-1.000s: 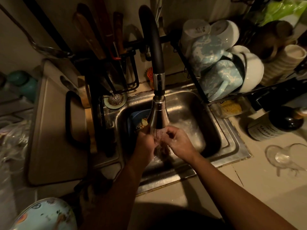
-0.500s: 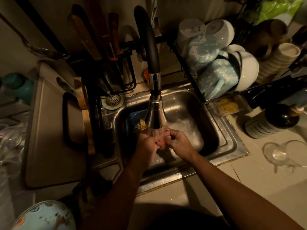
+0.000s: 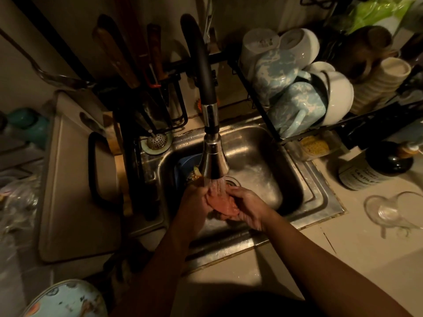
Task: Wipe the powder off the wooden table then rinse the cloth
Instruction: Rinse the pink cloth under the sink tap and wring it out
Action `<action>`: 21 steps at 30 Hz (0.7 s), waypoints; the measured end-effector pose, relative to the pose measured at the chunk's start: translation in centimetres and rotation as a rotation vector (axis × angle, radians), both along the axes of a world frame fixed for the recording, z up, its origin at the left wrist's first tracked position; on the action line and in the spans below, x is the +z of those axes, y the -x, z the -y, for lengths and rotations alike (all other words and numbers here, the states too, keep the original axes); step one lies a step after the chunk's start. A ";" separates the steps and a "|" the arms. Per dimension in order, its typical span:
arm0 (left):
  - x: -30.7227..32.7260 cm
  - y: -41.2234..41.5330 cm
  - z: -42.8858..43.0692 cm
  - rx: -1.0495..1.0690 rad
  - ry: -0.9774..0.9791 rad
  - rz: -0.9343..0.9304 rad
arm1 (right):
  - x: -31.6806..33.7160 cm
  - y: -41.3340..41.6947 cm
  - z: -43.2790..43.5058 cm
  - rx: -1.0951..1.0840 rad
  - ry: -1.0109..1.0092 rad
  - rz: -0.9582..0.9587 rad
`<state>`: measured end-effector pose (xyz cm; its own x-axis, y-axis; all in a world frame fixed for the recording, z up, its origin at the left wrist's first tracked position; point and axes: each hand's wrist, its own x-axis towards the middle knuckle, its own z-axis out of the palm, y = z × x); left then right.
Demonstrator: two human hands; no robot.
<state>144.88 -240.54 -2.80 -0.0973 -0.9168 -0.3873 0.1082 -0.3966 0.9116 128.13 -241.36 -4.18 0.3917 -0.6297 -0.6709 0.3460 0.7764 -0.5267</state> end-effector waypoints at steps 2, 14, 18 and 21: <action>0.1 -0.7 0.1 -0.030 0.022 0.066 | -0.2 0.4 0.1 -0.023 0.046 0.010; -1.3 1.0 -0.7 -0.032 0.111 0.503 | -0.7 0.6 -0.1 0.032 0.616 -0.689; -2.0 1.2 -0.3 0.074 0.054 0.587 | -0.3 -0.3 -1.2 0.114 0.756 -0.792; -2.3 1.8 -0.1 0.149 0.037 0.550 | 0.0 -0.1 -0.7 0.152 0.796 -0.783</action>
<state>143.07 -240.47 -5.11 0.2411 -0.9192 -0.3115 -0.3336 -0.3799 0.8628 128.24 -240.62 -4.22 0.1479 -0.9697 -0.1944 -0.3669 0.1287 -0.9213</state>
